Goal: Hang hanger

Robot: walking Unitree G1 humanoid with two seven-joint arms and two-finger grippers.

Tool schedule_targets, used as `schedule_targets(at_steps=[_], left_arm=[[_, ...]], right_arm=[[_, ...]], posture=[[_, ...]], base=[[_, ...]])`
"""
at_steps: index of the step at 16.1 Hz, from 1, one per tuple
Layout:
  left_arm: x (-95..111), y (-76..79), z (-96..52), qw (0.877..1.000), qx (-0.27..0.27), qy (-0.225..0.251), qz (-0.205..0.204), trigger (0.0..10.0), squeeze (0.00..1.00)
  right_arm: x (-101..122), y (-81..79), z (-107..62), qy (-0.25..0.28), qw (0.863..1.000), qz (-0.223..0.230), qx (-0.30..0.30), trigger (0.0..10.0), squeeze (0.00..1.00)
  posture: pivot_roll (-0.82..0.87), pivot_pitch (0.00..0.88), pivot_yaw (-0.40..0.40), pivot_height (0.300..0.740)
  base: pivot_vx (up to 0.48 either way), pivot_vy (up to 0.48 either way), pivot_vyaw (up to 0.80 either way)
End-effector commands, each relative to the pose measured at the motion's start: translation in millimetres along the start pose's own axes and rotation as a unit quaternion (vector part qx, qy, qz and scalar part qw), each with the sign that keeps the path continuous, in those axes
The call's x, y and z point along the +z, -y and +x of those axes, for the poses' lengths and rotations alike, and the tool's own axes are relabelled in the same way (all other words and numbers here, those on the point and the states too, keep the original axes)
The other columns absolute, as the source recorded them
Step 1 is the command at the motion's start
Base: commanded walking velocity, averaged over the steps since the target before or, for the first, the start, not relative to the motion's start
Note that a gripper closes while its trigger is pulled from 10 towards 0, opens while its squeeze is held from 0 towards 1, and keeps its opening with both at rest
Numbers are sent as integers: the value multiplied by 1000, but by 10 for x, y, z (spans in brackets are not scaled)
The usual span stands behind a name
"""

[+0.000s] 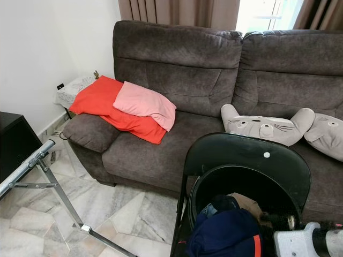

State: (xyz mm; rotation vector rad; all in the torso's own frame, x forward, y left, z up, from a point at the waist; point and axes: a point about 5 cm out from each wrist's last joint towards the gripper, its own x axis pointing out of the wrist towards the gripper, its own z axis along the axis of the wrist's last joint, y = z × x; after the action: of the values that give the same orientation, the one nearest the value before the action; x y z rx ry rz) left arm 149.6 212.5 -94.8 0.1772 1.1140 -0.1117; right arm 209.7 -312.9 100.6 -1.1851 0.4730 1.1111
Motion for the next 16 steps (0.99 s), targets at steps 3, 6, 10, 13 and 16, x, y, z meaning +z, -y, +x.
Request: schedule_targets(at_steps=[3,6,10,13,16], left_arm=[[-30,-21,-6,1000,2,-7,2,10000,0],[-32,-27,-8,1000,4,-7,4,10000,0],[-34,-33,-9,1000,4,-7,7,10000,0],[-34,-36,-10,1000,3,-7,10,10000,0],[-35,-41,-11,1000,5,-6,9,10000,0]], right_arm=[[-48,-51,-23,-16,999,-19,26,10000,0],[-67,-34,11,-21,999,-42,14,10000,0],[-62,7,29,-20,997,-74,-13,10000,0],[-76,-11,46,-18,996,-85,-19,10000,0],[-88,-133,136,-10,997,-79,-5,10000,0]], posture=[[-53,0,37,740],[-51,0,41,740],[-58,0,47,740],[-59,0,48,740],[-55,0,48,740]], base=[[0,0,0],[0,0,0],[0,0,0],[0,0,0],[0,0,0]])
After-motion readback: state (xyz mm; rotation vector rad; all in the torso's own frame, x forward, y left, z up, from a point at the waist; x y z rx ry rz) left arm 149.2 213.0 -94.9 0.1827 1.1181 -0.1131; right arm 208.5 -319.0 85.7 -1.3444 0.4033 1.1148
